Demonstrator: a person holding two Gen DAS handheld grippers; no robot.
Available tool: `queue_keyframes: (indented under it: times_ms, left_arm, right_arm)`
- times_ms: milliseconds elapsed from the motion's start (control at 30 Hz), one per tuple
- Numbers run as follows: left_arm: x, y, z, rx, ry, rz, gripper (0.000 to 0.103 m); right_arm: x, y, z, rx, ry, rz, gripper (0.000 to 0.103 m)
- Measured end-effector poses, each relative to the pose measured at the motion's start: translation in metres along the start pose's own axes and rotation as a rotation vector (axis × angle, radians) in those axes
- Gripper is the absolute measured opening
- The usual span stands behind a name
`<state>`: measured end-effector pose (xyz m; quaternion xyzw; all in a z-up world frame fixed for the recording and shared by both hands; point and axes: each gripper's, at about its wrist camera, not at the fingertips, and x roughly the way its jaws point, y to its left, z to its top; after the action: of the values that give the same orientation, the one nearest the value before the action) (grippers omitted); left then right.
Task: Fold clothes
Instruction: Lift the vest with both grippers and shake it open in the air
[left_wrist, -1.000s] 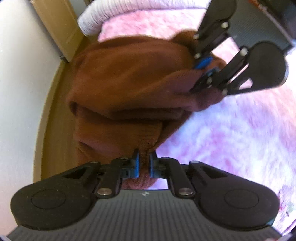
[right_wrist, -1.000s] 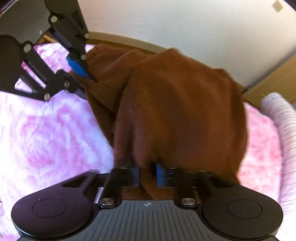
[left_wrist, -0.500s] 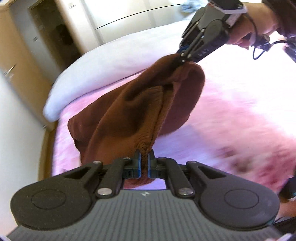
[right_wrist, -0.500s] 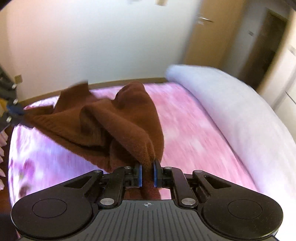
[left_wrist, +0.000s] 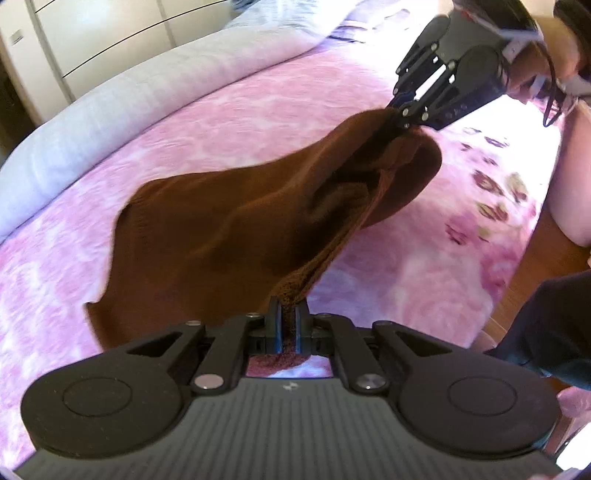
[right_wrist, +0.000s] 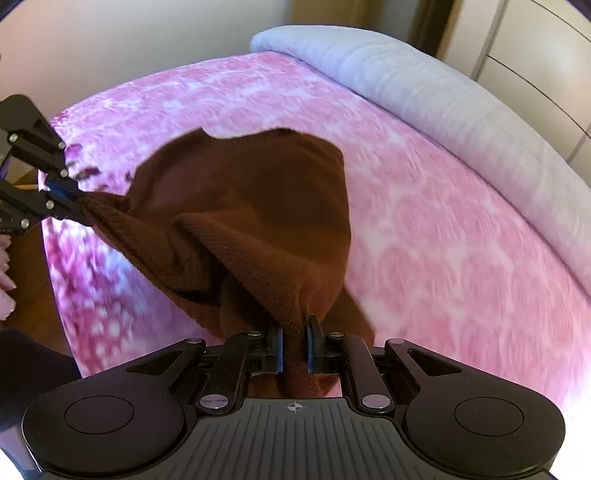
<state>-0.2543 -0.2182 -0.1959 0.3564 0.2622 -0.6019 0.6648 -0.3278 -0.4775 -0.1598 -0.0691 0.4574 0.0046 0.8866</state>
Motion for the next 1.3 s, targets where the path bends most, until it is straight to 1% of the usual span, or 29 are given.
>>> queue_keyframes:
  times_ms: [100,167,267,333,467,533,600,667,700,733,800,833,867,900,933,967,1000,1033,1067,1133,1233,1300]
  left_arm:
    - [0.011,-0.003,-0.025,0.038,-0.087,-0.041,0.005]
    - [0.015,-0.014,-0.041,0.064,-0.126,-0.051,0.005]
    - [0.020,-0.028,-0.056,0.066,-0.170,-0.060,0.005]
    - [0.019,-0.040,-0.061,0.095,-0.205,-0.049,0.005]
    - [0.010,-0.067,-0.065,0.152,-0.281,-0.012,0.004]
    - [0.003,-0.083,-0.065,0.182,-0.328,0.015,0.004]
    - [-0.003,-0.099,-0.066,0.198,-0.370,0.021,0.004]
    - [-0.006,-0.118,-0.068,0.212,-0.407,0.023,0.004]
    - [-0.005,-0.127,-0.069,0.216,-0.411,0.022,0.004]
    - [-0.003,-0.135,-0.070,0.211,-0.397,0.016,0.005]
    - [-0.002,-0.143,-0.074,0.160,-0.359,0.003,0.006]
    - [-0.003,-0.147,-0.076,0.131,-0.341,-0.004,0.010]
    - [-0.006,-0.147,-0.081,0.120,-0.330,0.006,0.016]
    - [-0.011,-0.147,-0.086,0.114,-0.323,0.022,0.022]
    - [-0.016,-0.146,-0.091,0.109,-0.316,0.039,0.035]
    - [-0.021,-0.144,-0.097,0.120,-0.305,0.071,0.036]
    - [-0.025,-0.140,-0.103,0.127,-0.291,0.102,0.036]
    - [-0.028,-0.135,-0.109,0.131,-0.276,0.131,0.036]
    - [-0.032,-0.128,-0.114,0.139,-0.258,0.164,0.036]
    - [-0.036,-0.114,-0.125,0.152,-0.227,0.222,0.036]
    - [-0.038,-0.092,-0.138,0.147,-0.194,0.283,0.038]
    - [-0.036,-0.077,-0.144,0.142,-0.178,0.319,0.040]
  right_arm:
    - [0.010,0.014,-0.031,0.021,-0.053,-0.051,0.011]
    - [0.021,0.023,-0.051,0.030,-0.098,-0.086,0.011]
    - [0.040,0.034,-0.072,0.028,-0.152,-0.128,0.012]
    - [0.054,0.041,-0.075,0.021,-0.176,-0.144,0.012]
    - [0.058,0.045,-0.090,-0.036,-0.257,-0.212,0.011]
    - [0.051,0.044,-0.097,-0.067,-0.290,-0.266,0.011]
    - [0.043,0.044,-0.104,-0.093,-0.323,-0.318,0.011]
    - [0.035,0.049,-0.114,-0.081,-0.334,-0.352,0.011]
    - [0.031,0.052,-0.120,-0.073,-0.337,-0.368,0.011]
    - [0.027,0.056,-0.125,-0.065,-0.341,-0.385,0.011]
    - [0.020,0.062,-0.136,-0.049,-0.348,-0.417,0.012]
    - [0.016,0.065,-0.141,-0.041,-0.351,-0.434,0.012]
    - [0.010,0.073,-0.145,-0.051,-0.359,-0.444,0.013]
    - [0.004,0.081,-0.149,-0.067,-0.367,-0.452,0.017]
    - [-0.002,0.090,-0.152,-0.084,-0.376,-0.460,0.035]
    - [-0.009,0.099,-0.156,-0.100,-0.384,-0.467,0.057]
    - [-0.014,0.108,-0.159,-0.117,-0.400,-0.454,0.065]
    - [-0.017,0.116,-0.160,-0.133,-0.415,-0.422,0.070]
    - [-0.020,0.124,-0.161,-0.148,-0.429,-0.387,0.070]
    - [-0.018,0.144,-0.160,-0.184,-0.428,-0.314,0.070]
    - [-0.010,0.177,-0.157,-0.292,-0.418,-0.221,0.070]
    - [0.002,0.197,-0.155,-0.395,-0.389,-0.167,0.070]
